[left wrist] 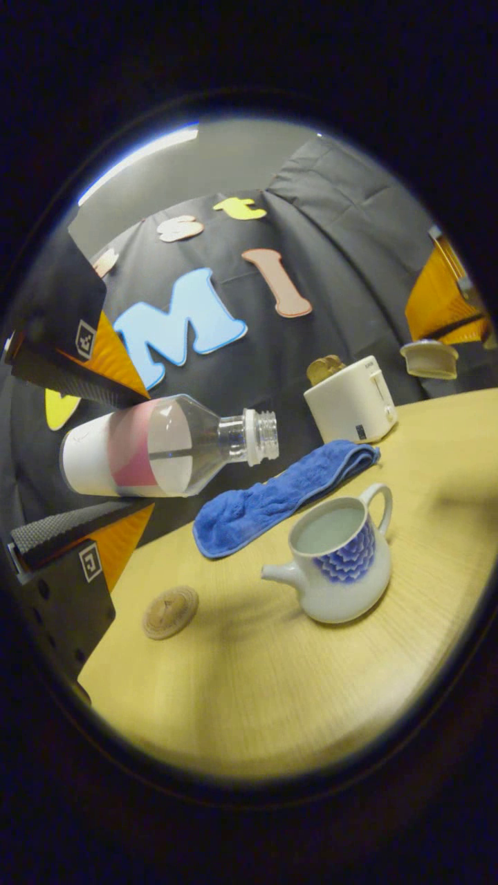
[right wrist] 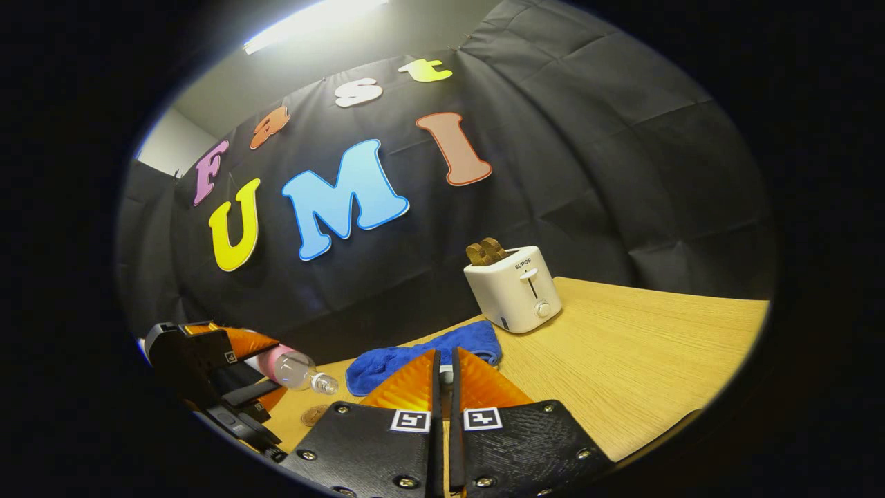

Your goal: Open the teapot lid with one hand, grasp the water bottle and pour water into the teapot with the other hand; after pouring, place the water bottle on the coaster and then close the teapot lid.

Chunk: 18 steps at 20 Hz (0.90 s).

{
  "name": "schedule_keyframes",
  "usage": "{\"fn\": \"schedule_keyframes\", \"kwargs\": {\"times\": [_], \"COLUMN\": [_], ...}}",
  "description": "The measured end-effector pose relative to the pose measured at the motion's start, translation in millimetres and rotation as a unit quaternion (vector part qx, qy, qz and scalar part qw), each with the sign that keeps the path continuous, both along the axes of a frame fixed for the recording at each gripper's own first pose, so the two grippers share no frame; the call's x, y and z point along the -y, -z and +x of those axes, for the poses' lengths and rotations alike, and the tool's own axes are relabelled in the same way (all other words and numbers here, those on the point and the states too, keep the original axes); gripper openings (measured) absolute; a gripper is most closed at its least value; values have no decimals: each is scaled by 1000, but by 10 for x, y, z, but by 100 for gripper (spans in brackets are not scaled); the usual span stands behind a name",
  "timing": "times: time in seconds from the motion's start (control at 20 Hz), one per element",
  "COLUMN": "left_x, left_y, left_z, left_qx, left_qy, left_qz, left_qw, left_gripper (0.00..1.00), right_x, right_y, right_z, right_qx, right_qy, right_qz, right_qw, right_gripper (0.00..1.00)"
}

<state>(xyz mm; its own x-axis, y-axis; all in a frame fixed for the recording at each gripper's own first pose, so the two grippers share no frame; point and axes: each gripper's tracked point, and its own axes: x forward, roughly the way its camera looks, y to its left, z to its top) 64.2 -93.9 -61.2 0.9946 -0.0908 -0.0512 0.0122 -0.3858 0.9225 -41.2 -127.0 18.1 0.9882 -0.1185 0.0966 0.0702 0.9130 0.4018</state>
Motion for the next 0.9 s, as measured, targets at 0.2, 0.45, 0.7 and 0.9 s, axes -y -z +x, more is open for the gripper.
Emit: {"fn": "schedule_keyframes", "kwargs": {"times": [0.2, 0.45, 0.7, 0.9], "left_x": [-117, -101, -10, 137], "left_y": [189, 452, 669, 878], "left_z": [85, 140, 220, 243], "left_qx": [-17, -21, -26, -43], "left_qy": [-5, -18, -36, -45], "left_qz": [-168, -358, -508, -627], "left_qw": [986, 933, 860, 776], "left_gripper": [89, 89, 89, 89], "right_x": [15, -57, -184, -318], "right_y": [-22, 25, 60, 86], "right_z": [-5, 45, 98, 128], "right_qx": [6, -4, -11, -14], "right_qy": [4, -1, -10, -26], "right_qz": [-2, -15, -41, -59], "right_qw": [1000, 1000, 999, 998], "right_gripper": [3, 3, 3, 3]}}
